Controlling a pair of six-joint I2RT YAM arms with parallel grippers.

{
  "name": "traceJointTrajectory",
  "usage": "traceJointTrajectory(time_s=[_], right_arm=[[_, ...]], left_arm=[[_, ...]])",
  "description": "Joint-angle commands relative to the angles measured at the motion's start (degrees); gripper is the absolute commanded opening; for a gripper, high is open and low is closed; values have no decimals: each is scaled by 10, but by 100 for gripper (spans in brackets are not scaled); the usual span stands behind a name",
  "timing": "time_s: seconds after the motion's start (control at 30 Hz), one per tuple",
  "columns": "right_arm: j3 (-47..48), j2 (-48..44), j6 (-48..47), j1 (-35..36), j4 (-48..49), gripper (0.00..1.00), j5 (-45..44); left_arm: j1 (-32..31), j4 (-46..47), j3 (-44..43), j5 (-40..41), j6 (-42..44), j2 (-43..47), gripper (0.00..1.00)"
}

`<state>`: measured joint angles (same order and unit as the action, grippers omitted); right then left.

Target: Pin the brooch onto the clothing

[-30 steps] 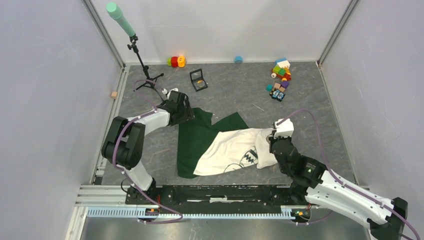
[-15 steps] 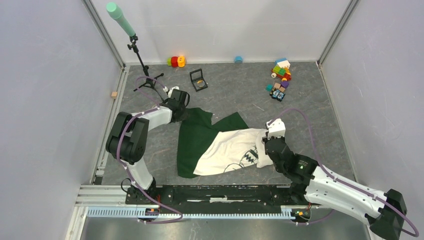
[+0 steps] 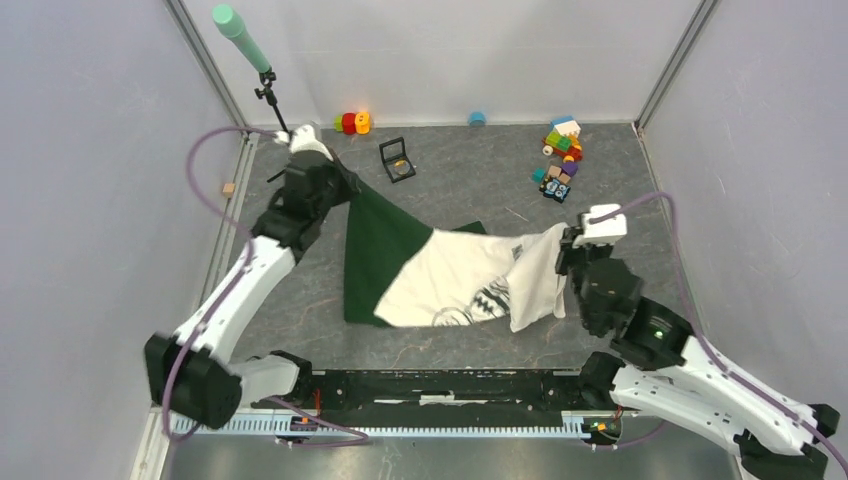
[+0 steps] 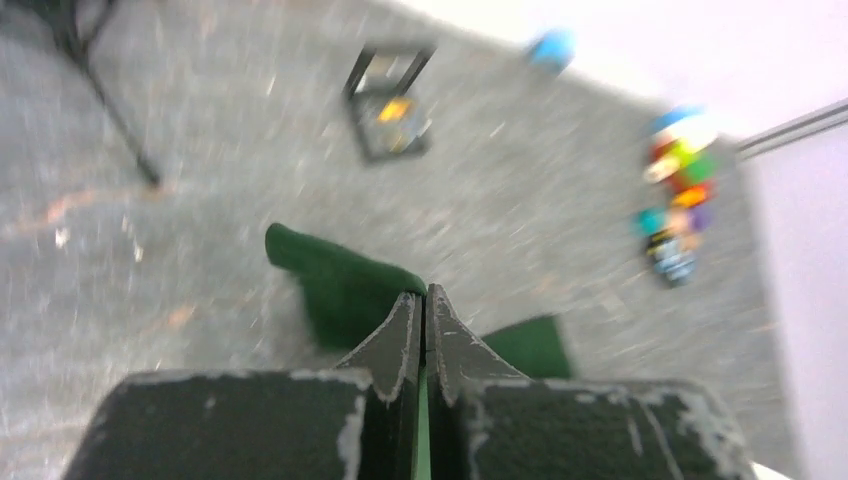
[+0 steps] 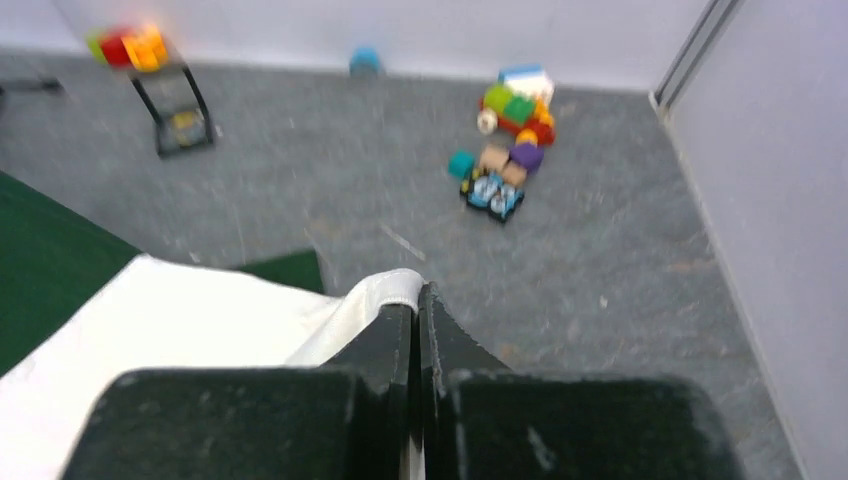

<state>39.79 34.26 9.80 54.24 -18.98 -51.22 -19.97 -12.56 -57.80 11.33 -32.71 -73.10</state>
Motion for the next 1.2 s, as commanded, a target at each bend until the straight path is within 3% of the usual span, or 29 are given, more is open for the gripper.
traceJointTrajectory(time_s=[0.0,0.23,0.47,0.67,0.8,0.9,1.07,1.17], right_arm=[[110,-42,-75,-1,26,2,-29],[250,-84,-174,0,37,3,40],[342,-108,-235,-1,58,3,122],[374,-111,-248,-1,52,3,149],[340,-115,-278,-1,70,2,101],[275,-118,-326,0,114,0,10],[86,-134,-484,3,358,0,-185],[9,-143,-499,5,449,0,-245]], left_arm=[[9,-35,-126,-8,17,104,2],[13,-138,-335,-70,46,161,2],[12,-238,-575,-127,66,132,2],[12,-280,-696,-137,79,95,2],[12,-272,-694,-168,72,67,2],[12,-258,-684,-200,76,28,2],[12,-225,-659,-250,104,-81,2],[13,-186,-618,-264,117,-146,2]])
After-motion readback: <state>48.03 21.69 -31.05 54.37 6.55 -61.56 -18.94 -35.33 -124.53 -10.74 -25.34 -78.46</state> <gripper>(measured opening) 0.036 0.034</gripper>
